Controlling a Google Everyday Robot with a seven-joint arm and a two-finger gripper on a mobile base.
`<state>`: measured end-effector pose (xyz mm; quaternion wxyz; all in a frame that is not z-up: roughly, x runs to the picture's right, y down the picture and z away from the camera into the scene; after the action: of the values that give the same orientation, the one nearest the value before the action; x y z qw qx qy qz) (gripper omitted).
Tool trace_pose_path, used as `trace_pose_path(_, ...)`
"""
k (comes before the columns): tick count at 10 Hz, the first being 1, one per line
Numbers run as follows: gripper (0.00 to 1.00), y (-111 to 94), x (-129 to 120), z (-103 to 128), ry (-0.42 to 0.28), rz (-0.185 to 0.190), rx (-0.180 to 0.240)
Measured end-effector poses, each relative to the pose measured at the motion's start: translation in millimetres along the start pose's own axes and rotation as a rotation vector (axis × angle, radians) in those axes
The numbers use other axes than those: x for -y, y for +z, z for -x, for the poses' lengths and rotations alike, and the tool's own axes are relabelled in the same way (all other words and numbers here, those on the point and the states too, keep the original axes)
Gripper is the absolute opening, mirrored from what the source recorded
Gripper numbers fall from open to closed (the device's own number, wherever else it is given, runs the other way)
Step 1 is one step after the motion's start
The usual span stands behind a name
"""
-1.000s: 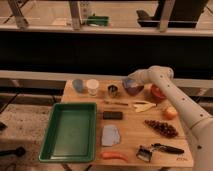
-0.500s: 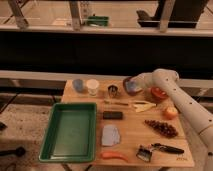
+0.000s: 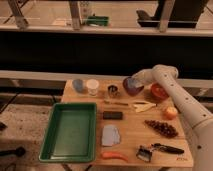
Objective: Wipe purple bowl with sponge
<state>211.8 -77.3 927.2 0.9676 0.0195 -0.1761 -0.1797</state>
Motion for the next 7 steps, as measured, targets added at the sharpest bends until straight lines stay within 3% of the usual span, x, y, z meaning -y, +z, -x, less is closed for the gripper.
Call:
trace_pose_path(3,0.00,20,11,-18,0.000,0.023,-0.031)
trace_pose_path(7,0.00,40,17,-10,0.003,0.036,-0.028)
